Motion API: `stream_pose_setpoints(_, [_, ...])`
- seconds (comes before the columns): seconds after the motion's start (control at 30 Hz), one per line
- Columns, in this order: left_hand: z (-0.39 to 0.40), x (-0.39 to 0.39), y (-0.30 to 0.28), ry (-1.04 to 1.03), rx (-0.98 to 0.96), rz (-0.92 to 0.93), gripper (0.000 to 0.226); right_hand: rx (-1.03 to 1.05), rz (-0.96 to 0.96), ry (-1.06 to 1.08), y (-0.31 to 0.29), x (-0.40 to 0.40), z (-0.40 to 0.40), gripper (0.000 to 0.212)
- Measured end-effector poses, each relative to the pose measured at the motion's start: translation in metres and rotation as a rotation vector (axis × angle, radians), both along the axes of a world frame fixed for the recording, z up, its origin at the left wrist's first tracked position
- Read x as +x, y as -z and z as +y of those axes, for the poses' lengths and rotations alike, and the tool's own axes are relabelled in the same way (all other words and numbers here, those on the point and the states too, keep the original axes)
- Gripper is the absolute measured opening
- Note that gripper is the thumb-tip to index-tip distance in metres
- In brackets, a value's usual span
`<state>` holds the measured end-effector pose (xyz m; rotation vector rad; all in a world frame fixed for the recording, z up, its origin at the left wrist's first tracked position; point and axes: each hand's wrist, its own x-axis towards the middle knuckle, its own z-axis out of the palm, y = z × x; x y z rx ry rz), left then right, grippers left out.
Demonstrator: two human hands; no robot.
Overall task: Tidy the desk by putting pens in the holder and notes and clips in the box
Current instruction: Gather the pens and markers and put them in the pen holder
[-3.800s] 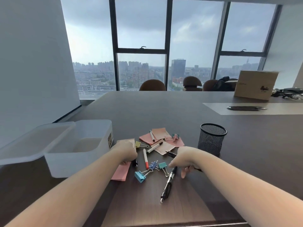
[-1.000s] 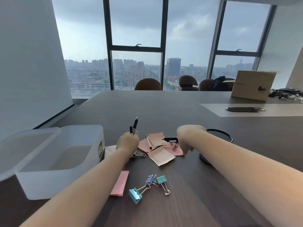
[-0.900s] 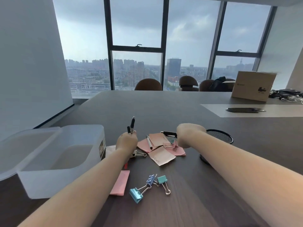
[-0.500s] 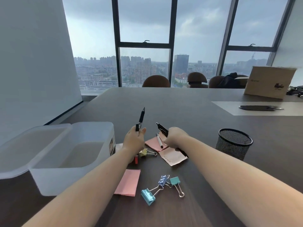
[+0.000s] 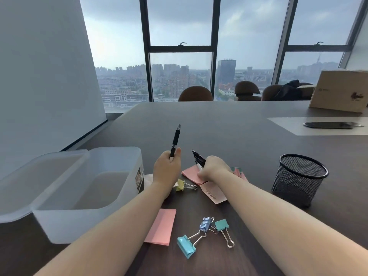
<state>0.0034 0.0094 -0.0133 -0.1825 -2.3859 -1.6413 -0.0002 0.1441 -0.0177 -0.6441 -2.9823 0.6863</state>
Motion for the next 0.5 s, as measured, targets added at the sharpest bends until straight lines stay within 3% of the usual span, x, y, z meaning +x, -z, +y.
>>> stream_pose_setpoints(0.17, [0.001, 0.0, 0.004, 0.04, 0.004, 0.141, 0.031, -0.128, 0.103, -0.004, -0.004, 0.003, 0.003, 0.021])
stream_pose_setpoints(0.27, [0.008, 0.0, 0.003, 0.1, 0.035, 0.22, 0.023, -0.24, 0.324, 0.01, -0.009, 0.011, 0.005, 0.013])
stream_pose_setpoints(0.4, [0.02, 0.002, 0.006, 0.125, 0.113, 0.278, 0.016, -0.416, 0.645, 0.071, -0.013, 0.03, 0.01, 0.035])
stream_pose_setpoints(0.5, [0.026, 0.008, 0.014, 0.08, 0.122, 0.285, 0.013, -0.513, 0.814, 0.157, -0.009, 0.042, 0.009, 0.039])
